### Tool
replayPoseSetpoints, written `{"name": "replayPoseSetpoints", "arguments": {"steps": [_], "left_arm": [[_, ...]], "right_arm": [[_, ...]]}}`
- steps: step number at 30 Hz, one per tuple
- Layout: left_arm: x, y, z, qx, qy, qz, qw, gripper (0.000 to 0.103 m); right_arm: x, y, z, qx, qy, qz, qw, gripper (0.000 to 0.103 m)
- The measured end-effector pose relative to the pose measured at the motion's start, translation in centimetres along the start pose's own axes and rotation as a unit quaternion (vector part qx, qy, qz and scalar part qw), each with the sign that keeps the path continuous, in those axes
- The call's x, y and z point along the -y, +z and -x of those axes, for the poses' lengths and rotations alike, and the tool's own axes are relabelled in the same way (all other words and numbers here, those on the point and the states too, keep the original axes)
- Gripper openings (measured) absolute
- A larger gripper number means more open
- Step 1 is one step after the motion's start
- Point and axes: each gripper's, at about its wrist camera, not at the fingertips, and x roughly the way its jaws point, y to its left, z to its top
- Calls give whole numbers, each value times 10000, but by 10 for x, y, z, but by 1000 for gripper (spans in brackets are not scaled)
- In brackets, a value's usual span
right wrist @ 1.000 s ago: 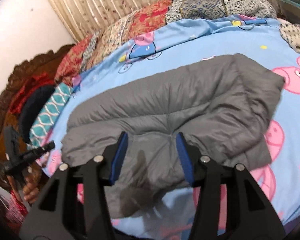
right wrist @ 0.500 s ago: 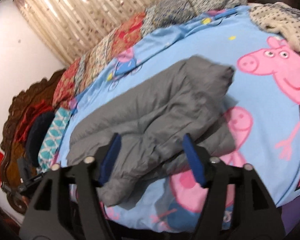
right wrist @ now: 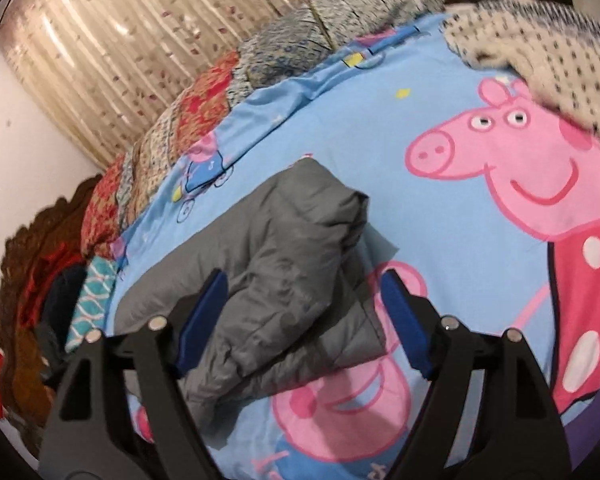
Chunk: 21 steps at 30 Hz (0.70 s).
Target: Fold large clothes
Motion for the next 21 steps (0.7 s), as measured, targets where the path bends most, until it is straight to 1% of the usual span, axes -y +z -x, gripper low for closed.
{"name": "replayPoseSetpoints", "arguments": {"steps": [3, 4, 8, 11, 14, 17, 19, 21], "left_arm": [[-3, 1, -23, -262, -44, -16, 9996, 75], [-6, 1, -31, -350, -110, 20, 9993, 75], [-10, 1, -41, -446, -387, 128, 9982, 77], [-12, 2, -46, -549, -508, 139, 9971, 77], [-18, 8, -41, -519, -634, 157, 9965, 77], [-24, 17, -39, -496, -620, 130, 9968, 78], [-27, 22, -39, -522, -655, 106, 9964, 80], [-29, 22, -46, -700, -889, 137, 9935, 82]], "right_arm": [[9, 3, -12, -161, 111, -236, 9995, 76], [11, 3, -18, -247, 148, -304, 9991, 76], [14, 4, -41, -534, 239, -337, 9977, 76], [14, 4, -64, -786, 252, -346, 9960, 76], [12, 2, -82, -963, 237, -335, 9945, 76], [10, 0, -94, -1048, 261, -330, 9936, 76], [10, -2, -99, -1052, 269, -346, 9935, 80], [9, -4, -100, -1023, 291, -358, 9937, 81]]}}
